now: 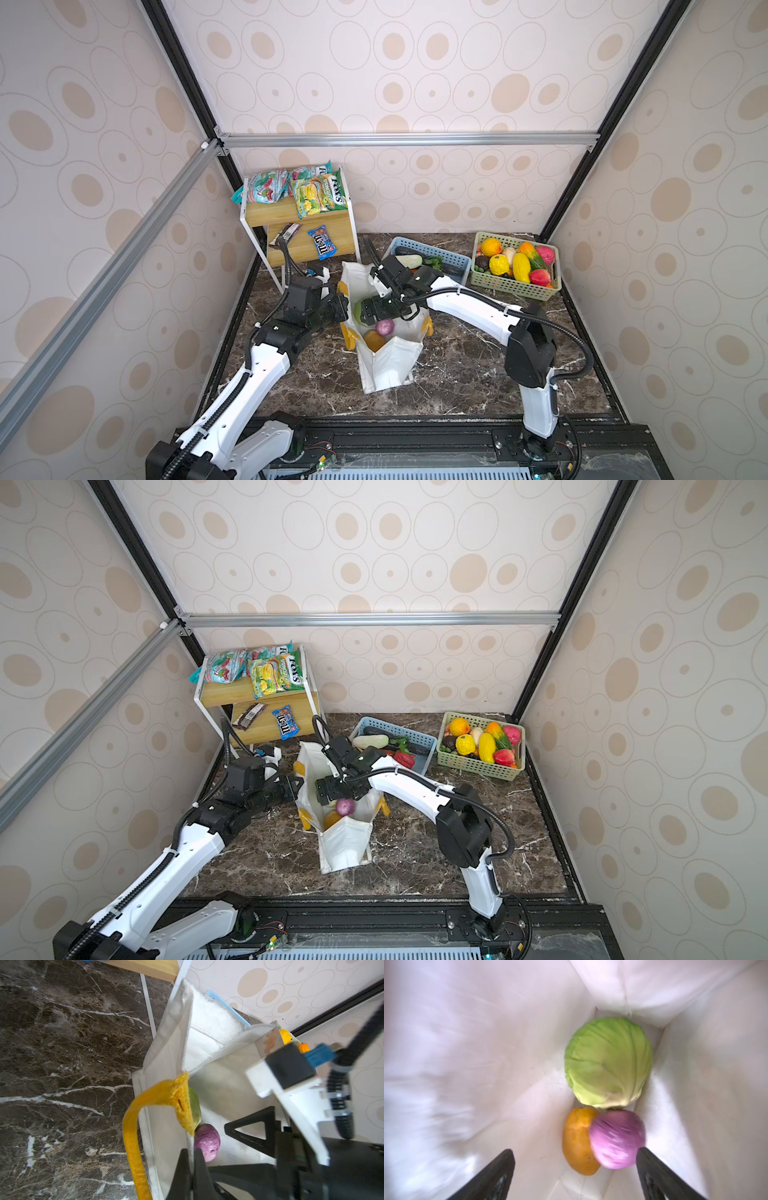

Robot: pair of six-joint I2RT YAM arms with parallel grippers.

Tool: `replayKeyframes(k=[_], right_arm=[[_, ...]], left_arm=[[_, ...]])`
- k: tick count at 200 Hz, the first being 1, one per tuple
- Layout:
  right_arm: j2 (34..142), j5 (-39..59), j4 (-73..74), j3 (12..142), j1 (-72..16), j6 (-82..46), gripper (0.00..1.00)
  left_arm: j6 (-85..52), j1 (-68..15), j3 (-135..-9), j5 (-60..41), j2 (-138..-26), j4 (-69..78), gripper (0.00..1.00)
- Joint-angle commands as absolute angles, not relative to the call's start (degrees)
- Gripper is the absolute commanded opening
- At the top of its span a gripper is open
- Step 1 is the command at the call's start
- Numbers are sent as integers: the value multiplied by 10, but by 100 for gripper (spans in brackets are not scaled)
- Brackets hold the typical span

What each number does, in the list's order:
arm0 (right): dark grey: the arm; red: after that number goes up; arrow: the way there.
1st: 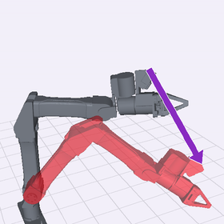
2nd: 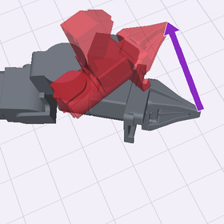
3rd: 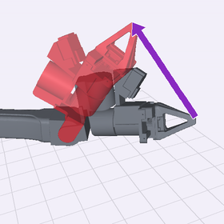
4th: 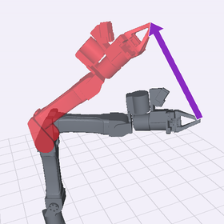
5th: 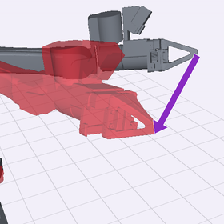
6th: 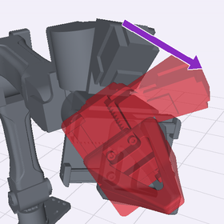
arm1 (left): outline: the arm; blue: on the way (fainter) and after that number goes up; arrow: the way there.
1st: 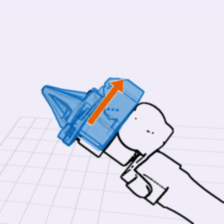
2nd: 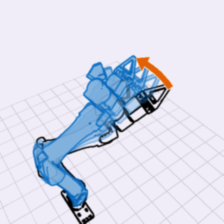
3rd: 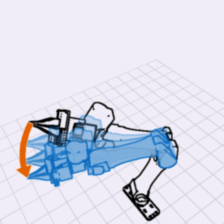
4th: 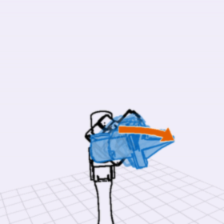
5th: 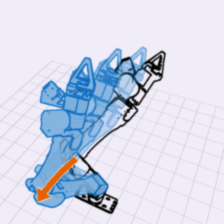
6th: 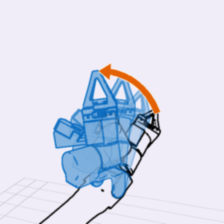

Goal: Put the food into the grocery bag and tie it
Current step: 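Open the right gripper to release the purple cabbage in the bag, then withdraw the right gripper from the bag toward the blue basket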

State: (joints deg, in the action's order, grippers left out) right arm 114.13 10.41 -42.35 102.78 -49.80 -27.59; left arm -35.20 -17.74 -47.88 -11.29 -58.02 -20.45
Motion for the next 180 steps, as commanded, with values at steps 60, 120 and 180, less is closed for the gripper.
replayKeyframes(k=[60,120,180], right_arm=[[1074,94,-433,1059,-488,-267,95],[1027,109,-425,1049,-451,-270,95],[1007,111,-431,1045,-385,-264,95]], left_arm=[[-354,-176,-484,-106,-581,-189,0],[-356,-177,-488,-109,-589,-187,0],[-356,-177,-495,-105,-596,-191,0]])
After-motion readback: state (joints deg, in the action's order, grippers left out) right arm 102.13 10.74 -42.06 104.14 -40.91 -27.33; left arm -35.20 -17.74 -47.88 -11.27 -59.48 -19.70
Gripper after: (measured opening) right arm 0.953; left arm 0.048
